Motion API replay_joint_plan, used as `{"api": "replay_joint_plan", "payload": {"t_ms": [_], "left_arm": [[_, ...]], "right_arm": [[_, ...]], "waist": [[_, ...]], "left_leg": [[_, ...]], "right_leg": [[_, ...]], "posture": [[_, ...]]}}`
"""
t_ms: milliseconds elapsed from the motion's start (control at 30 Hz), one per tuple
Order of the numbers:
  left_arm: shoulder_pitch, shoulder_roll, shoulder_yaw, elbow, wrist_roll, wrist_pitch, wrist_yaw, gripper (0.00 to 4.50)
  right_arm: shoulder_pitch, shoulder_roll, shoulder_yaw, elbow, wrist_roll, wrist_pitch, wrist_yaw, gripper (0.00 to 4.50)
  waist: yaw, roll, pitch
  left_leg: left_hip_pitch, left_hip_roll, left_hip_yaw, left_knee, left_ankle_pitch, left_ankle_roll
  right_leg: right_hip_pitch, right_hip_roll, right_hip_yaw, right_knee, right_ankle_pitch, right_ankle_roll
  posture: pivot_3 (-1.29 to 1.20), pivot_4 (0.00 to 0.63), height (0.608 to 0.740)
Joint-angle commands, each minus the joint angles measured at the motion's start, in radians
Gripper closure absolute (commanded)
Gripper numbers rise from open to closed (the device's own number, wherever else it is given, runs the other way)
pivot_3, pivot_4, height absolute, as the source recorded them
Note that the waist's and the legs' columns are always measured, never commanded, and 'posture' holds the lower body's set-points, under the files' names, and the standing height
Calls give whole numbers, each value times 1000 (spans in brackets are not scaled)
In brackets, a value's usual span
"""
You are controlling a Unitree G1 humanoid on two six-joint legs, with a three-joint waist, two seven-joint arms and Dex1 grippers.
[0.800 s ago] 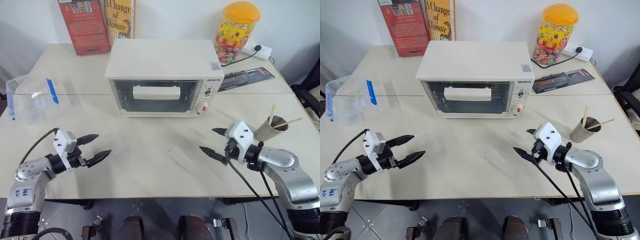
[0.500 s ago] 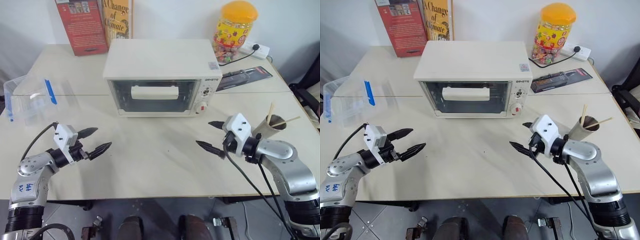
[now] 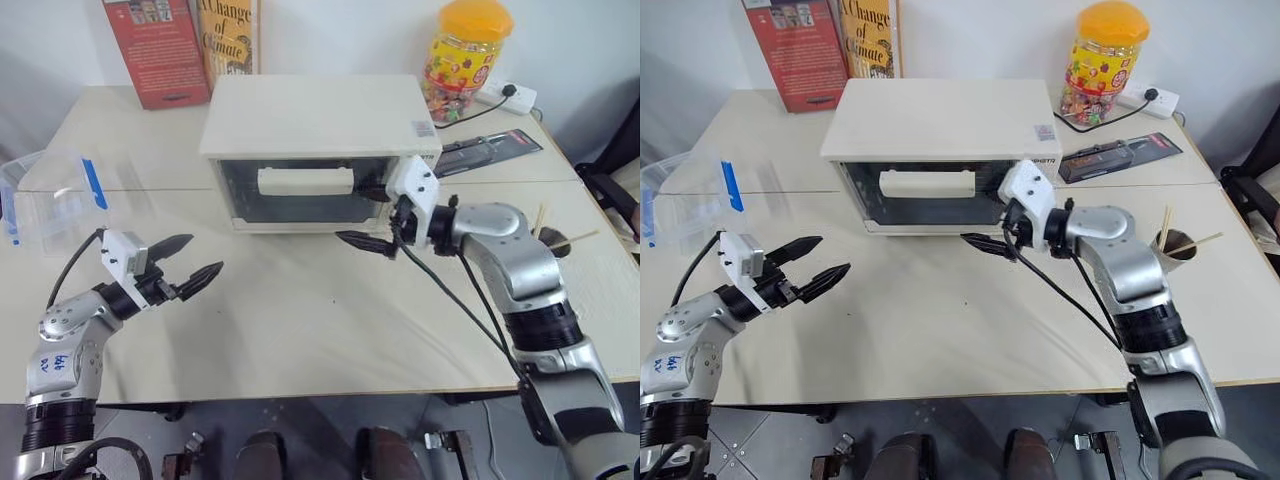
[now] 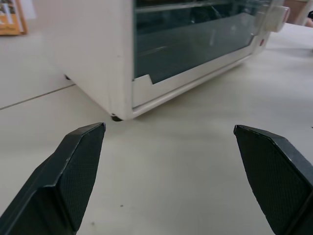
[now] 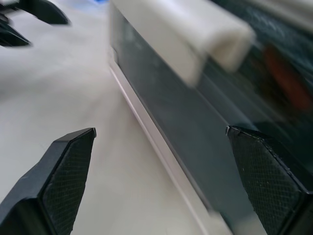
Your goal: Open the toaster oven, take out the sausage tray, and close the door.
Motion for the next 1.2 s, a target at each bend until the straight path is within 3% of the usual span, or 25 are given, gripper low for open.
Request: {"api": "replay_joint_plan", "payload": {"t_ms": [33, 500, 700, 1000, 1200], "left_arm": [[15, 17, 61, -56, -54, 20, 6, 0], [24, 182, 145, -35, -118, 179, -59, 0], [-68, 216, 172, 27, -187, 201, -154, 1498], [-253, 227, 106, 151, -200, 218, -279, 4439], [-372, 187, -10, 240, -128, 193, -313, 4477]], "right_arm": [[-49, 9, -7, -27, 20, -27, 43, 35], [52, -47, 30, -277, 121, 128, 167, 35], [113, -55, 53, -298, 95, 117, 161, 0], [166, -57, 61, -315, 85, 106, 136, 0], [196, -55, 54, -328, 87, 109, 102, 0]], "waist": [[-3, 0, 0], [-15, -1, 0], [-12, -1, 1], [-12, -1, 0], [-11, -1, 0]], "left_leg": [[-1, 0, 0, 1, 0, 0], [-1, 0, -1, 0, 0, 0], [-2, 0, -1, 0, 0, 0], [-2, 0, -1, 1, 0, 0], [-2, 0, -1, 2, 0, 0]], "right_leg": [[0, 0, 0, 0, 0, 0], [-2, 0, 0, 2, 0, 0], [-2, 0, 0, 2, 0, 0], [-2, 0, 0, 3, 0, 0], [-2, 0, 0, 3, 0, 0]], "posture": [[0, 150, 740], [0, 150, 740], [0, 150, 740], [0, 150, 740], [0, 150, 740]]}}
